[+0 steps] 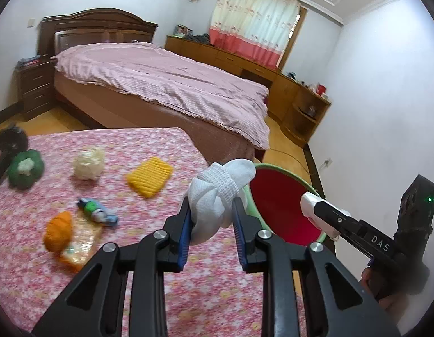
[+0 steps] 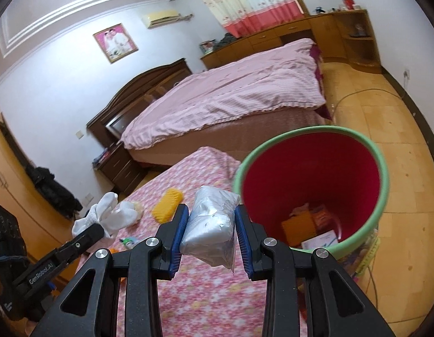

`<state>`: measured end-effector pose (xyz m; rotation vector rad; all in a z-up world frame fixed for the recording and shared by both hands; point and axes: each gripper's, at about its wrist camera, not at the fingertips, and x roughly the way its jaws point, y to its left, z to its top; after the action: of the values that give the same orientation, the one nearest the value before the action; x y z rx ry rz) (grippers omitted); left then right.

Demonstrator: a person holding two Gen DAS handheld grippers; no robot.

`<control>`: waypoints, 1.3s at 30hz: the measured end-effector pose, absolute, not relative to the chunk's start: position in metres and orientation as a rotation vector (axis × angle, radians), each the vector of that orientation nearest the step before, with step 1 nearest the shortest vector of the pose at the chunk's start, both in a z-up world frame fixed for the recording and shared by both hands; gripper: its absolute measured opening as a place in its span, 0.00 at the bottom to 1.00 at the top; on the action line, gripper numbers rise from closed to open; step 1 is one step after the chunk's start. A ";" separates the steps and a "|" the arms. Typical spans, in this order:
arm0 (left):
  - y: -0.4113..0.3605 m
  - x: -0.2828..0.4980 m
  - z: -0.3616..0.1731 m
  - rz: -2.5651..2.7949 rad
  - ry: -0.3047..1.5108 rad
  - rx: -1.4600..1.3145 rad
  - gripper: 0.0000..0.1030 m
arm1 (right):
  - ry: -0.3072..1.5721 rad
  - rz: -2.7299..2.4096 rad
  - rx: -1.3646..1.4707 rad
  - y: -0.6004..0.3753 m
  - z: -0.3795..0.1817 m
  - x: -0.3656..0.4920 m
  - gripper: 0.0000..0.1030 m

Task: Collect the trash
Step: 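Carry the cloth and bag over the red bin and open both tools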

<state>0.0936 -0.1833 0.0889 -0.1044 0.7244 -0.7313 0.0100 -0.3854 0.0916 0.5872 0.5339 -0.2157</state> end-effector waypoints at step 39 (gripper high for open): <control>-0.357 0.112 0.023 -0.887 0.866 0.147 0.44 | 0.601 -0.410 0.738 -0.496 0.029 0.003 0.35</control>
<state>0.1120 -0.3574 0.0232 0.1467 0.8655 -0.8866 0.0025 -0.4964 0.0291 0.7380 0.6006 -0.4104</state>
